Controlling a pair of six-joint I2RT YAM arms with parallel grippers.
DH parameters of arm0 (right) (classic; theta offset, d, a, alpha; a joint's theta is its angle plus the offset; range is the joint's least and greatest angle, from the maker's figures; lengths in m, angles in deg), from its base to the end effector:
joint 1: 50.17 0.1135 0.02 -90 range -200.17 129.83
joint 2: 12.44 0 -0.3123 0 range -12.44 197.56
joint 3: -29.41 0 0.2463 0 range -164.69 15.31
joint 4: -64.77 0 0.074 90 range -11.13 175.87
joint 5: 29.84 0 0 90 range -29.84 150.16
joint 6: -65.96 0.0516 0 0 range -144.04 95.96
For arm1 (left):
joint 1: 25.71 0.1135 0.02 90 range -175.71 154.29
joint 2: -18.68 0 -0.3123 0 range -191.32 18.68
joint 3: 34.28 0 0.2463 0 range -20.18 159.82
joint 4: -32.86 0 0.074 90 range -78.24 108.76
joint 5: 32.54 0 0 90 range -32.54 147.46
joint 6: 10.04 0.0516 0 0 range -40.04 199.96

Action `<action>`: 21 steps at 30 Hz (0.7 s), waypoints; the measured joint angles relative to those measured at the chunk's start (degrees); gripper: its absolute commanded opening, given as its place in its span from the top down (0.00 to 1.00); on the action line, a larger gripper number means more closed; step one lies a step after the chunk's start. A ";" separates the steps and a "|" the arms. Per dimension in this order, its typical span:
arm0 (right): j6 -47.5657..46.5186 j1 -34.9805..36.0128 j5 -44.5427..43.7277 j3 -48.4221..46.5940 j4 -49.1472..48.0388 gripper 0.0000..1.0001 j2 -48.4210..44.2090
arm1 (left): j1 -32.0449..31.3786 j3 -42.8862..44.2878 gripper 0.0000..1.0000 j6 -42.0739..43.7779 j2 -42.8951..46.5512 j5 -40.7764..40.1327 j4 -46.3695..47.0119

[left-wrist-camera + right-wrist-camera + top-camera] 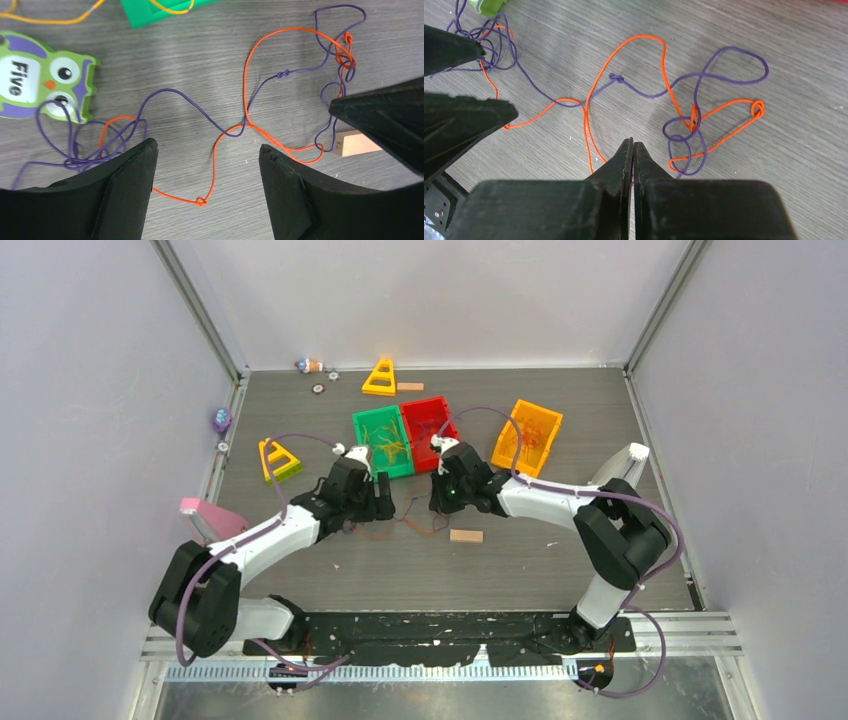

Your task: Untangle the cables

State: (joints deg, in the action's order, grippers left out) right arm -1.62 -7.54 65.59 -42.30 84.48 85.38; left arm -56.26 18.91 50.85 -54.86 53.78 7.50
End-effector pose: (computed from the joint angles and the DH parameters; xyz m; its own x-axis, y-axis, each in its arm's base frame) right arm 0.2697 0.2549 0.2246 -0.7634 -0.1867 -0.6184 -0.4669 0.8210 0.3285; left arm 0.2170 -0.1243 0.2375 -0.7666 -0.1113 -0.6324 0.1096 0.9478 -0.2996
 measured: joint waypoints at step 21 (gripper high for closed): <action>0.33 -5.90 -3.21 8.70 2.12 0.95 -12.59 | 0.68 5.75 1.00 -21.22 -11.52 -5.81 0.98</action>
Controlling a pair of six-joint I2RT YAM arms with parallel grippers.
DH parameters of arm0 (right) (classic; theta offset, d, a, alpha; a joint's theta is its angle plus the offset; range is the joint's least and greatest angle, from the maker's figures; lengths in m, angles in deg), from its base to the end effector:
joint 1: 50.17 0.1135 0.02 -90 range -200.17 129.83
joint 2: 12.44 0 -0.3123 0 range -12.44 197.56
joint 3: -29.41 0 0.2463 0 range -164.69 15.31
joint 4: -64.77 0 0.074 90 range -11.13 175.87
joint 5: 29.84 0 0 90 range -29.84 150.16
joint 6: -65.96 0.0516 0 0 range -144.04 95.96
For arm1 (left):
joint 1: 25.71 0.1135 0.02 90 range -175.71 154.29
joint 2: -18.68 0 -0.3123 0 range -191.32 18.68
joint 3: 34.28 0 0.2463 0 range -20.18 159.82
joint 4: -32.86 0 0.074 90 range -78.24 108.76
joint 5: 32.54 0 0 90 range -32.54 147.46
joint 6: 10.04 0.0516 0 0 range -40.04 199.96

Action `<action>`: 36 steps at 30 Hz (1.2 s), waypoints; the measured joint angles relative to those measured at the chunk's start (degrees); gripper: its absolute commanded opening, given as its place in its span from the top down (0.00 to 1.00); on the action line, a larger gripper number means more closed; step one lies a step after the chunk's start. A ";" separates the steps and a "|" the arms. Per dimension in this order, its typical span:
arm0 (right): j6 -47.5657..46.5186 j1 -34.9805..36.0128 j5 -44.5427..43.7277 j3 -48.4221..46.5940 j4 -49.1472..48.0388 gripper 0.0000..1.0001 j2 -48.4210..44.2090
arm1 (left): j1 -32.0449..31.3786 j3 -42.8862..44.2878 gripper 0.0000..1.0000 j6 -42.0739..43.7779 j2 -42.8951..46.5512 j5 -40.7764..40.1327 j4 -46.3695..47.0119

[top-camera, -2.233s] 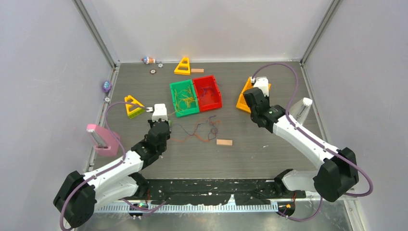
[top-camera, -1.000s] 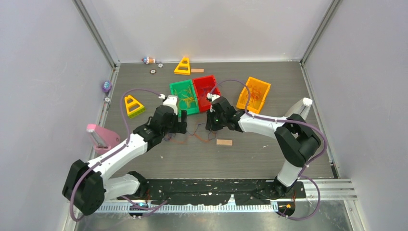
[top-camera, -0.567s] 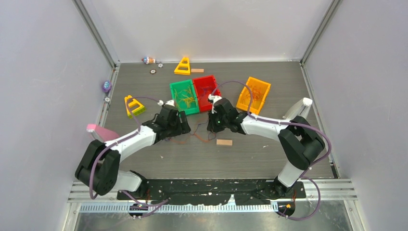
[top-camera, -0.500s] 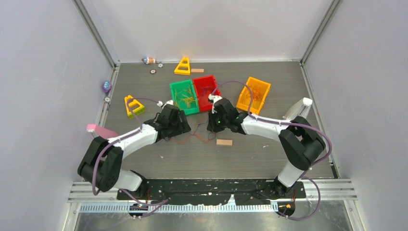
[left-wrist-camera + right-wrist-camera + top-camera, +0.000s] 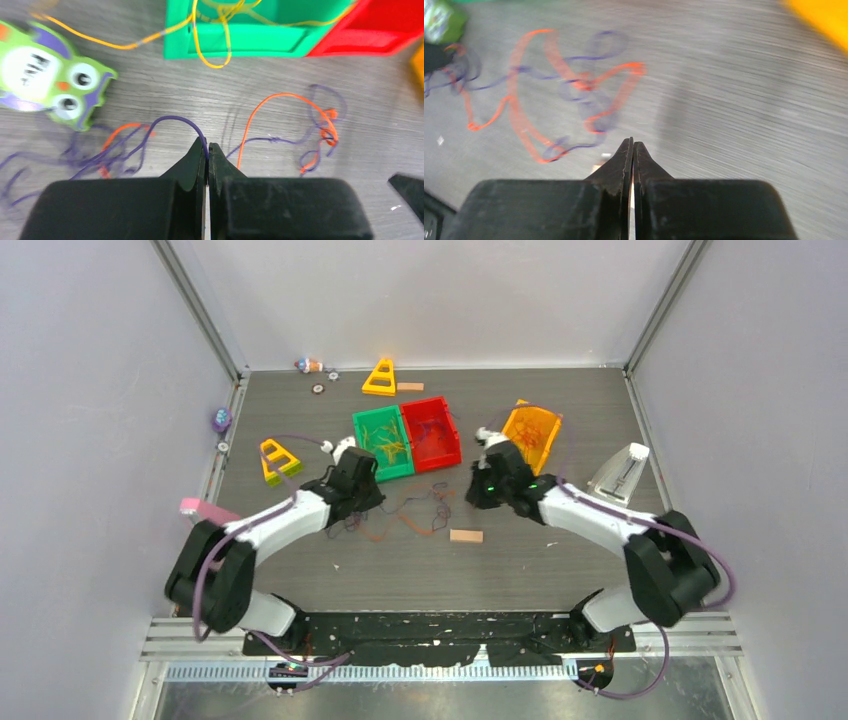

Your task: Untangle the cables

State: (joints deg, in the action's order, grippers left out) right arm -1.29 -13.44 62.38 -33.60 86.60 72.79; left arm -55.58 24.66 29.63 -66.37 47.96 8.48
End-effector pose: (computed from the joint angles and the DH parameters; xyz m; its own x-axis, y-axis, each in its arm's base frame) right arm 0.2491 0.1884 0.2443 -0.7536 -0.0802 -0.6524 -0.3562 0.8840 0.3028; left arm 0.2589 -0.1389 0.2199 -0.7351 -0.4533 -0.5042 -0.2595 0.8751 -0.4084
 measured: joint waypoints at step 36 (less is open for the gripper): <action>-17.22 5.16 10.88 14.95 -31.61 0.07 -27.23 | -4.20 29.07 1.00 15.47 13.00 43.23 -11.52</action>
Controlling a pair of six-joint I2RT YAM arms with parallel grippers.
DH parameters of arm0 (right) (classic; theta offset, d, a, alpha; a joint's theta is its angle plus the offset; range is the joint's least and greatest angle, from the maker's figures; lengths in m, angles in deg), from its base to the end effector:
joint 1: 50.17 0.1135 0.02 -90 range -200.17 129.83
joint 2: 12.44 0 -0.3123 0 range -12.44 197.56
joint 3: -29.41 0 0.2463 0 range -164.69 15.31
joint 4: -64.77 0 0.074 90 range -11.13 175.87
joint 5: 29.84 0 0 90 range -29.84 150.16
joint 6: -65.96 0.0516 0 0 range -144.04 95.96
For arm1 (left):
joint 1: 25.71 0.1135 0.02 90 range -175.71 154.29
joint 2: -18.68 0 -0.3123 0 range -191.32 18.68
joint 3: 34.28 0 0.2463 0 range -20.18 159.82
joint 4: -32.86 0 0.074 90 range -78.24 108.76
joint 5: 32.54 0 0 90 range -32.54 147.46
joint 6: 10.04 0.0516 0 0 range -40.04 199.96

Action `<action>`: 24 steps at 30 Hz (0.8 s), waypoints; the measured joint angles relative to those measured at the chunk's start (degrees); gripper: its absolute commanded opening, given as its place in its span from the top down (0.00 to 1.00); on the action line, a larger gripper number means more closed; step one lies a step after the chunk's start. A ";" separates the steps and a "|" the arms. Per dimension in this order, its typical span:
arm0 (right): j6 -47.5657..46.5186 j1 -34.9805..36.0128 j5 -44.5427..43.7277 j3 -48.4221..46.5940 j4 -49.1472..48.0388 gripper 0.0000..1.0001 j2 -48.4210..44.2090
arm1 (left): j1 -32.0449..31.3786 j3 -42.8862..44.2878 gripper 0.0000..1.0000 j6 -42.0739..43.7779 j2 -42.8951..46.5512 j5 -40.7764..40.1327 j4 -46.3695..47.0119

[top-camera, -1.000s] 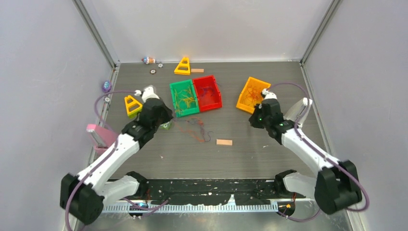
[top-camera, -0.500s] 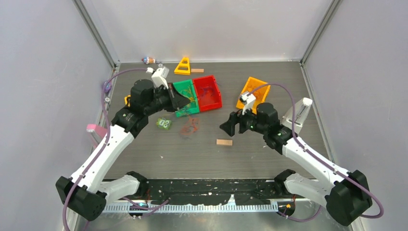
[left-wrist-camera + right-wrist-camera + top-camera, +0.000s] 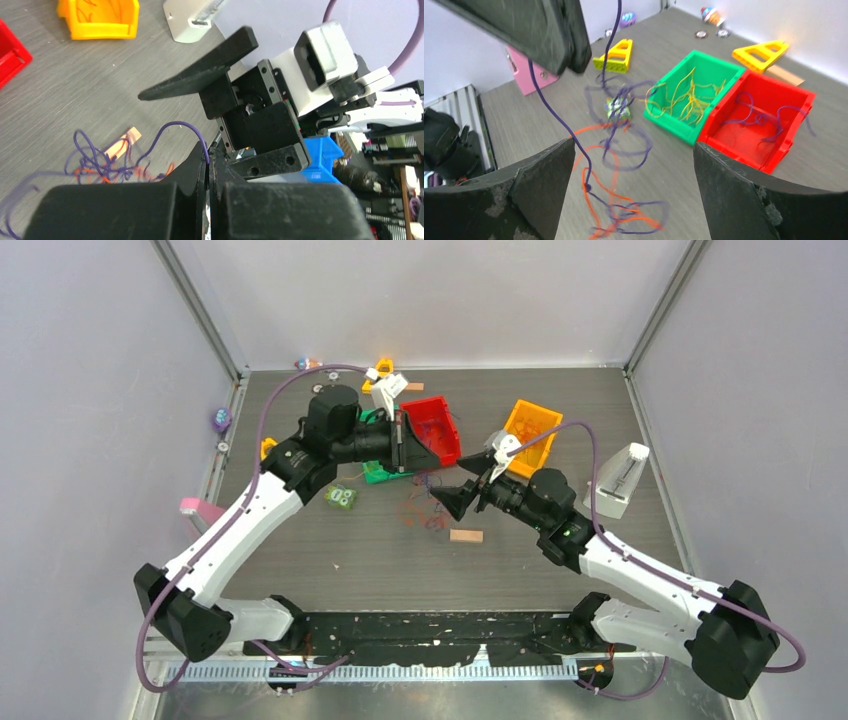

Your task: Untangle the cables

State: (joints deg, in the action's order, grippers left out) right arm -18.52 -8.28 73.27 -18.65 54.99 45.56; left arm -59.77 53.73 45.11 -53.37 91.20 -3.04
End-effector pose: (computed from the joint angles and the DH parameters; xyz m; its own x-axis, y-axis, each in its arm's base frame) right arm 0.1570 0.1565 0.3355 -0.0809 0.0533 -0.9953 -0.8152 0.5711 0.0968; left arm 0.2080 -0.1752 0.4385 -0.7452 -0.0698 -0.6632 0.5757 0.4345 -0.6926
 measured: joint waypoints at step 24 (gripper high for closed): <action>9.29 1.66 -0.81 5.84 -24.94 0.75 24.63 | -2.32 14.29 1.00 -4.94 -5.44 13.55 0.74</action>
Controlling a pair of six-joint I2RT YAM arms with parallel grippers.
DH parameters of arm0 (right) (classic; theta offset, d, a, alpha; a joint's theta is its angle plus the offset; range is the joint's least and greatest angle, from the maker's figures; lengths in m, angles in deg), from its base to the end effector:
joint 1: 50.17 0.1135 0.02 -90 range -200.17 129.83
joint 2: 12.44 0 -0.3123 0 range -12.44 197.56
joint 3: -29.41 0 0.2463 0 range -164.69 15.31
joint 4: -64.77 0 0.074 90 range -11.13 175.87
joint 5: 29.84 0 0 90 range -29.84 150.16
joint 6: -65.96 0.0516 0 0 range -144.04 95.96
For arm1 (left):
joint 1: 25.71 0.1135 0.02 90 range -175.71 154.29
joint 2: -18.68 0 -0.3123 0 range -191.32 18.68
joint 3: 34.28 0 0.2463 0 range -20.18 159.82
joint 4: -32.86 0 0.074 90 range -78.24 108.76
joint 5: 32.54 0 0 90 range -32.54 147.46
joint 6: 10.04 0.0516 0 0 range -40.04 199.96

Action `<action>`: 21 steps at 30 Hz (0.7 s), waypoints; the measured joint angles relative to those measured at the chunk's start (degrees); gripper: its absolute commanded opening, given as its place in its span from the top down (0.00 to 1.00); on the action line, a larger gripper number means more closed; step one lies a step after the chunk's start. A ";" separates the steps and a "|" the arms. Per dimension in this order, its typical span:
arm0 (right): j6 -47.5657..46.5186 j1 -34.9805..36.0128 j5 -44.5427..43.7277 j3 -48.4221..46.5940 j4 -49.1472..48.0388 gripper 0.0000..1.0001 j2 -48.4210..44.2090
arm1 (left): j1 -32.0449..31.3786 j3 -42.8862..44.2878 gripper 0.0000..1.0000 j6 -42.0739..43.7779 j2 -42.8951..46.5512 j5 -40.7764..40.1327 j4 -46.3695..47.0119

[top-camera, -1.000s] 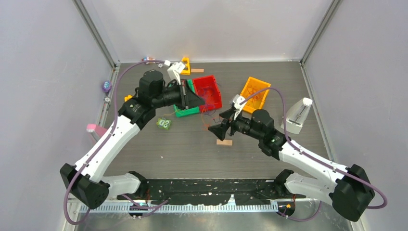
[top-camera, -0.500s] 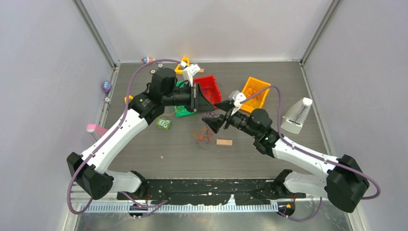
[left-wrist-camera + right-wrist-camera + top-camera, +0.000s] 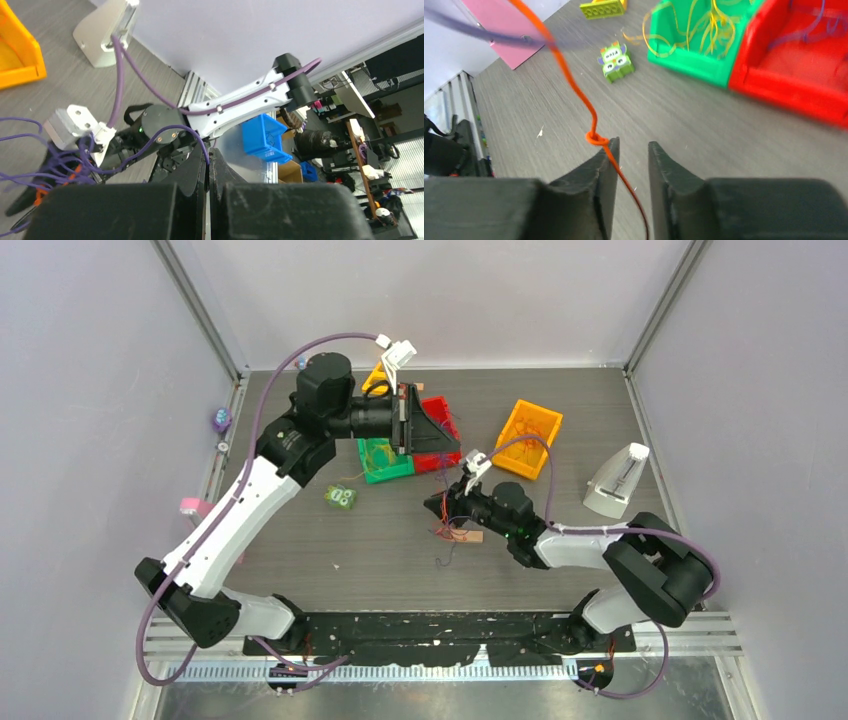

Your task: Untangle the cables

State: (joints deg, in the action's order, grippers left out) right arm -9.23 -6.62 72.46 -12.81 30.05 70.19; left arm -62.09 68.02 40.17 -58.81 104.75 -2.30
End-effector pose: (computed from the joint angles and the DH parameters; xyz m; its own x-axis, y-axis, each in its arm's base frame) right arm 0.2035 0.2087 0.2512 -0.2808 0.0776 -0.9566 -0.7810 0.5609 0.2748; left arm 0.2055 -0.1985 0.5022 -0.7411 0.0068 -0.6714 0.6637 0.1584 -0.7310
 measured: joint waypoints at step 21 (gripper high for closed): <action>16.20 -12.09 -25.40 11.61 29.09 0.95 -26.88 | 5.66 7.50 1.00 14.62 2.27 -9.33 -16.76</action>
State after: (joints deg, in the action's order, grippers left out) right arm 6.97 -18.71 47.06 -1.20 59.14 43.31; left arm -56.43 75.52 54.79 -56.54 95.41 -19.06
